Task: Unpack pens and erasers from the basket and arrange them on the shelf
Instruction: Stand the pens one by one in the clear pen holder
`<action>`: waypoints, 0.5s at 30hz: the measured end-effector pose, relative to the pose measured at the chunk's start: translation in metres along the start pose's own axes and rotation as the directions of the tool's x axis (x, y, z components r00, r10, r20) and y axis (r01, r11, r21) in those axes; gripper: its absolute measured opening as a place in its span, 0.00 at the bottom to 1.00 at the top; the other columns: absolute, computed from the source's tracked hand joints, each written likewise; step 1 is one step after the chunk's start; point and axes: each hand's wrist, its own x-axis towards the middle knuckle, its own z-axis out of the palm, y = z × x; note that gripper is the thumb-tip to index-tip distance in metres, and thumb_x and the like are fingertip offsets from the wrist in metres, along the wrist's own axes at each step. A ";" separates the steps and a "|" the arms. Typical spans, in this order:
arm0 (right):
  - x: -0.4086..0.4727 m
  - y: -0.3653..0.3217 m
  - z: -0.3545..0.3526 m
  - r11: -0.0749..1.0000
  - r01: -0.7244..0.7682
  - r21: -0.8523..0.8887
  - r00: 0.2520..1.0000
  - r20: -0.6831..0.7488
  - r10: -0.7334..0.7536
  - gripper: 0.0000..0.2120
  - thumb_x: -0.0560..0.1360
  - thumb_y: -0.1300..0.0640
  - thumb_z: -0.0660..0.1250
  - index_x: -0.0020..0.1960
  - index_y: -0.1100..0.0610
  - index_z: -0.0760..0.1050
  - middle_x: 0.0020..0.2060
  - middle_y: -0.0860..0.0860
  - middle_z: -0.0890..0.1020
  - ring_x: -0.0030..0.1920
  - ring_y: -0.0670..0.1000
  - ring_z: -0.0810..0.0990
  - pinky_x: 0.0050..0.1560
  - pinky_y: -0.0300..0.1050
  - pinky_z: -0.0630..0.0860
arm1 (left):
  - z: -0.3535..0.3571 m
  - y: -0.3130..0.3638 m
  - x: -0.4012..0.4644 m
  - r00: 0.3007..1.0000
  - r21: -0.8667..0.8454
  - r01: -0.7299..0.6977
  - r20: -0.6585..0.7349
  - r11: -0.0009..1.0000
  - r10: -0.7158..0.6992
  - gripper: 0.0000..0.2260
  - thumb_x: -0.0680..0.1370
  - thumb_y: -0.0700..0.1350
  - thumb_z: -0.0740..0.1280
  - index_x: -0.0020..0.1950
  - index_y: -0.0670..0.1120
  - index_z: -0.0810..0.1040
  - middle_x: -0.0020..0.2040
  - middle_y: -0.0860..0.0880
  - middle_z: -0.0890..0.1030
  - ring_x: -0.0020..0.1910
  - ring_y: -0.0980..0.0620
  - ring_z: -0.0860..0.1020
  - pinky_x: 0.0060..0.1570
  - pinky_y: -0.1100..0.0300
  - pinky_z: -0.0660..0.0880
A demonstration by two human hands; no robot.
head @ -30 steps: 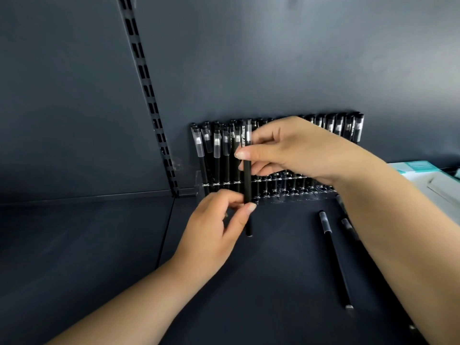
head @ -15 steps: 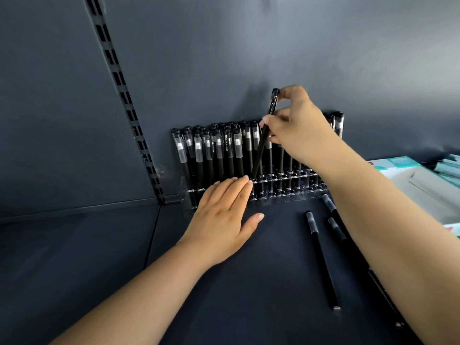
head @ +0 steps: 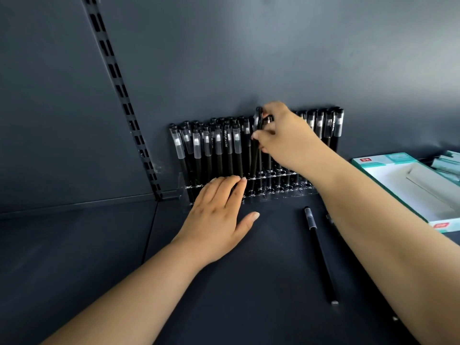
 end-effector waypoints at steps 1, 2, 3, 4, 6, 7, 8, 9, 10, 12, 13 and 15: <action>0.001 0.002 0.002 0.999 -0.012 -0.031 0.999 0.039 0.013 0.17 0.77 0.62 0.60 0.65 0.58 0.65 0.48 0.57 0.81 0.44 0.55 0.80 0.46 0.47 0.77 | 0.000 0.000 0.000 1.000 -0.001 0.002 -0.003 1.000 -0.002 0.30 0.80 0.58 0.43 0.64 0.39 0.72 0.59 0.45 0.76 0.59 0.49 0.66 0.60 0.49 0.69; 0.001 0.003 0.004 0.998 -0.021 -0.066 0.997 0.069 0.025 0.18 0.76 0.62 0.61 0.65 0.60 0.66 0.48 0.56 0.80 0.44 0.54 0.79 0.45 0.45 0.76 | 0.000 0.000 0.001 1.000 -0.001 0.006 0.005 1.000 -0.006 0.30 0.80 0.58 0.42 0.64 0.39 0.72 0.59 0.45 0.76 0.59 0.49 0.66 0.59 0.49 0.69; 0.001 0.004 0.004 0.996 -0.028 -0.088 0.996 0.087 0.036 0.17 0.76 0.62 0.61 0.65 0.61 0.67 0.48 0.55 0.80 0.45 0.53 0.79 0.45 0.44 0.75 | 0.000 0.000 0.001 1.000 -0.002 0.010 0.020 1.000 -0.010 0.31 0.80 0.58 0.41 0.64 0.39 0.72 0.59 0.45 0.76 0.59 0.49 0.66 0.59 0.49 0.70; 0.002 0.004 0.003 0.995 -0.031 -0.098 0.995 0.095 0.041 0.15 0.76 0.61 0.62 0.62 0.62 0.70 0.48 0.56 0.81 0.46 0.54 0.80 0.47 0.46 0.76 | 0.000 0.000 0.001 1.000 -0.004 0.012 0.029 1.000 -0.012 0.31 0.80 0.58 0.41 0.64 0.39 0.72 0.59 0.45 0.76 0.59 0.49 0.66 0.59 0.49 0.70; 0.002 0.004 0.003 0.991 -0.026 -0.132 0.993 0.108 0.041 0.09 0.75 0.59 0.64 0.51 0.63 0.75 0.46 0.59 0.82 0.43 0.55 0.81 0.48 0.49 0.77 | 0.000 -0.001 0.001 1.000 -0.006 0.006 0.020 1.000 -0.006 0.29 0.80 0.58 0.45 0.64 0.38 0.72 0.58 0.45 0.76 0.59 0.49 0.66 0.59 0.48 0.70; 0.001 0.003 0.001 0.985 -0.021 -0.169 0.991 0.127 0.043 0.09 0.75 0.57 0.64 0.47 0.64 0.76 0.44 0.59 0.82 0.38 0.53 0.80 0.43 0.46 0.77 | -0.001 0.000 0.002 1.000 -0.011 0.000 0.011 1.000 0.000 0.29 0.79 0.58 0.47 0.64 0.38 0.72 0.58 0.44 0.77 0.59 0.49 0.66 0.59 0.48 0.70; 0.000 0.002 -0.001 0.978 -0.011 -0.208 0.987 0.156 0.044 0.11 0.75 0.55 0.65 0.45 0.64 0.78 0.42 0.58 0.83 0.34 0.50 0.77 0.38 0.41 0.75 | -0.002 0.000 0.002 1.000 -0.023 -0.001 0.013 1.000 0.001 0.28 0.78 0.58 0.48 0.63 0.38 0.73 0.58 0.44 0.77 0.59 0.49 0.66 0.59 0.47 0.69; -0.001 0.002 -0.005 0.973 -0.010 -0.231 0.981 0.184 0.054 0.13 0.75 0.52 0.65 0.46 0.63 0.79 0.41 0.56 0.82 0.33 0.49 0.75 0.36 0.38 0.73 | -0.003 0.001 0.002 1.000 -0.044 0.004 0.010 0.999 -0.003 0.27 0.78 0.57 0.49 0.63 0.38 0.73 0.58 0.44 0.77 0.59 0.49 0.66 0.60 0.47 0.68; -0.003 0.002 -0.011 0.972 -0.025 -0.233 0.977 0.200 0.073 0.13 0.75 0.51 0.65 0.48 0.61 0.80 0.40 0.54 0.82 0.35 0.48 0.76 0.37 0.38 0.72 | -0.006 0.003 0.001 1.000 -0.081 0.014 0.001 0.997 -0.014 0.26 0.78 0.57 0.51 0.63 0.39 0.73 0.58 0.44 0.77 0.60 0.49 0.66 0.60 0.47 0.66; -0.008 0.005 -0.029 0.973 -0.078 -0.216 0.968 0.215 0.126 0.12 0.74 0.50 0.66 0.49 0.58 0.80 0.40 0.53 0.81 0.39 0.50 0.78 0.42 0.41 0.74 | -0.016 0.013 0.001 0.997 -0.205 0.070 -0.004 0.976 -0.072 0.26 0.76 0.56 0.53 0.64 0.40 0.73 0.60 0.45 0.76 0.62 0.49 0.66 0.63 0.50 0.63; -0.011 0.007 -0.039 0.971 -0.096 -0.217 0.964 0.224 0.146 0.12 0.74 0.50 0.66 0.48 0.58 0.80 0.40 0.54 0.82 0.40 0.51 0.78 0.45 0.42 0.75 | -0.023 0.020 0.002 0.993 -0.280 0.120 0.018 0.953 -0.120 0.26 0.76 0.57 0.53 0.66 0.42 0.72 0.62 0.47 0.74 0.64 0.49 0.66 0.65 0.54 0.62; -0.019 0.017 -0.058 0.969 -0.119 -0.215 0.958 0.231 0.169 0.10 0.73 0.50 0.67 0.44 0.57 0.80 0.41 0.56 0.83 0.43 0.55 0.80 0.50 0.46 0.76 | -0.033 0.036 0.005 0.967 -0.395 0.238 0.177 0.887 -0.181 0.22 0.78 0.56 0.56 0.69 0.47 0.68 0.65 0.52 0.70 0.67 0.53 0.63 0.66 0.62 0.57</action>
